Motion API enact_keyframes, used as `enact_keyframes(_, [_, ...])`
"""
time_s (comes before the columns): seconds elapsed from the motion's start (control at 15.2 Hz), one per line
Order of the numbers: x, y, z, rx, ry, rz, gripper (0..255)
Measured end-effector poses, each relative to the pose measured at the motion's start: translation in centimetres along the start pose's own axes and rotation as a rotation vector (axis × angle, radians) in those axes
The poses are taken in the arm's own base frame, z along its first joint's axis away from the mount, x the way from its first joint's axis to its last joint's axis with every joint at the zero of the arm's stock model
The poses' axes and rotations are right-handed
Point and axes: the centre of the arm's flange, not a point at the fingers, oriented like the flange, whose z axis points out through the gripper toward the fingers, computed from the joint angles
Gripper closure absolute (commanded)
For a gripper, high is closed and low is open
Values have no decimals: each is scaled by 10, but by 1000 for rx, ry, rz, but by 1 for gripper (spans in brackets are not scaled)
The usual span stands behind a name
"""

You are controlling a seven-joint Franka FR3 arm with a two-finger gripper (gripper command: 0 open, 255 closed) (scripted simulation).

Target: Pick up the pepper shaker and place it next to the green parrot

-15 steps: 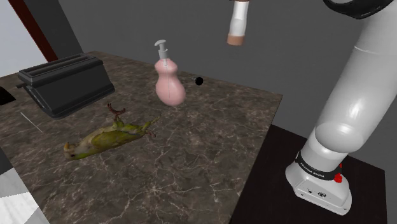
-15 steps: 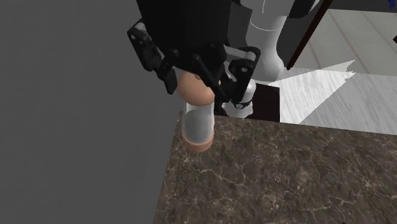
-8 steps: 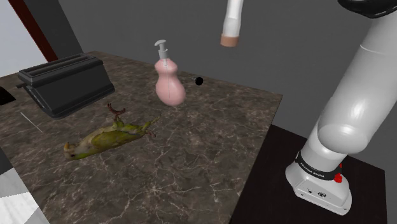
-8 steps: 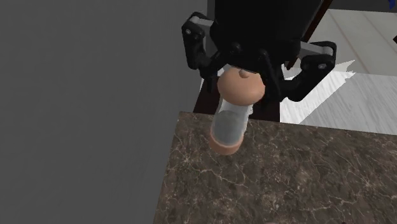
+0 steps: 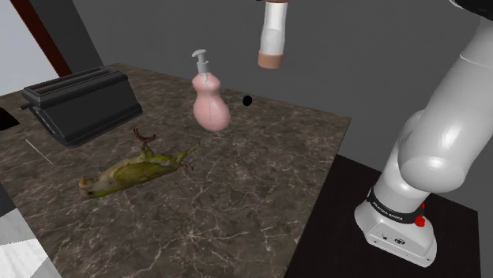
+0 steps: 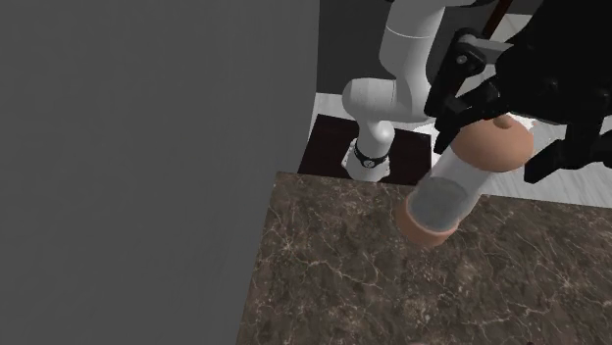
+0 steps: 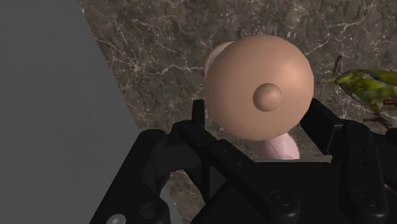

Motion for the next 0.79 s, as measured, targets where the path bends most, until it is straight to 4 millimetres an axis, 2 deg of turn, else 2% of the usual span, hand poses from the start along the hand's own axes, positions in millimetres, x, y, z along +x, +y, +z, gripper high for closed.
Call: enact_keyframes(0.79, [-55,-149,7,-1,0,1,255])
